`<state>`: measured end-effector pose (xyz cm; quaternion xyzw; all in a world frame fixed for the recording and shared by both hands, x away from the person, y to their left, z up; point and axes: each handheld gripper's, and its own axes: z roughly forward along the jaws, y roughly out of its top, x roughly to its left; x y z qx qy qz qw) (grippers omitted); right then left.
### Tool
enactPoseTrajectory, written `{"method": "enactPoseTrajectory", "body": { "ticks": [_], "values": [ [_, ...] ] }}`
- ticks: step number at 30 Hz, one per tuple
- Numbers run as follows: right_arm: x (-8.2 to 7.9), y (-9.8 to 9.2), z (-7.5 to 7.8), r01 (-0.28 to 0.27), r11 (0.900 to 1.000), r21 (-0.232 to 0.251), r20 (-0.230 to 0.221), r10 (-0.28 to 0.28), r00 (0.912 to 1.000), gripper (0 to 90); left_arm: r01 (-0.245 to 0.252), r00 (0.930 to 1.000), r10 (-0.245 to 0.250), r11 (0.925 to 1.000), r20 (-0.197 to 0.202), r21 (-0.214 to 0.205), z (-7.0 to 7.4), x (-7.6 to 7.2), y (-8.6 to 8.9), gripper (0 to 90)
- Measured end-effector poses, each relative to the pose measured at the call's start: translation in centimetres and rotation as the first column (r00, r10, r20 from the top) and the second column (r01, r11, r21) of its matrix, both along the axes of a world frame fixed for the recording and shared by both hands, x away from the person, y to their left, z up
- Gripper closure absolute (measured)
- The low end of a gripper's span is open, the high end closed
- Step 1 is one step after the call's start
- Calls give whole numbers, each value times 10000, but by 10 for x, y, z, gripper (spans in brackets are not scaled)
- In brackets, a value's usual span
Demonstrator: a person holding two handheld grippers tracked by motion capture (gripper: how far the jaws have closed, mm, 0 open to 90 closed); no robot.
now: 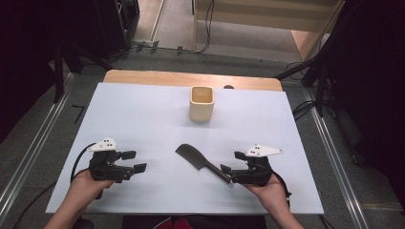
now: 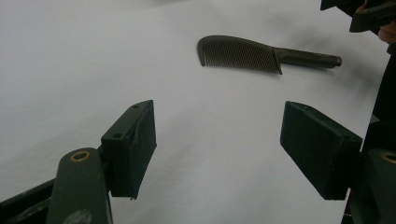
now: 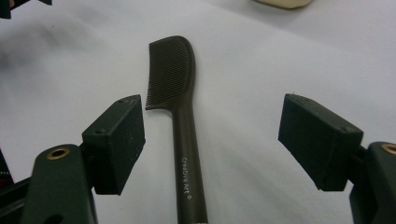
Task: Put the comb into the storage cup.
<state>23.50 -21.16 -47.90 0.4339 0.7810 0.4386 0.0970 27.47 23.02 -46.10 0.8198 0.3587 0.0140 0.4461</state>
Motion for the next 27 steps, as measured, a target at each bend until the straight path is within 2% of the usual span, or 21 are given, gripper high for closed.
{"method": "enactPoseTrajectory", "body": {
  "ticks": [7, 21, 27],
  "values": [
    [1, 4, -5, -511, 9987, -60, -155, 510, 9986, 210, -26, 10000, 26, 10000, -9, -38, 0, 0, 0, 279],
    [-1, 5, -16, -750, 9965, -367, -480, 732, 9962, 234, -77, 10000, 77, 9999, -15, -83, 1, 0, 1, 279],
    [-4, 9, -21, -957, 9931, -675, -500, 924, 9945, 254, -112, 9999, 111, 9999, -25, -79, 1, 0, 2, 279]
  ]
}}
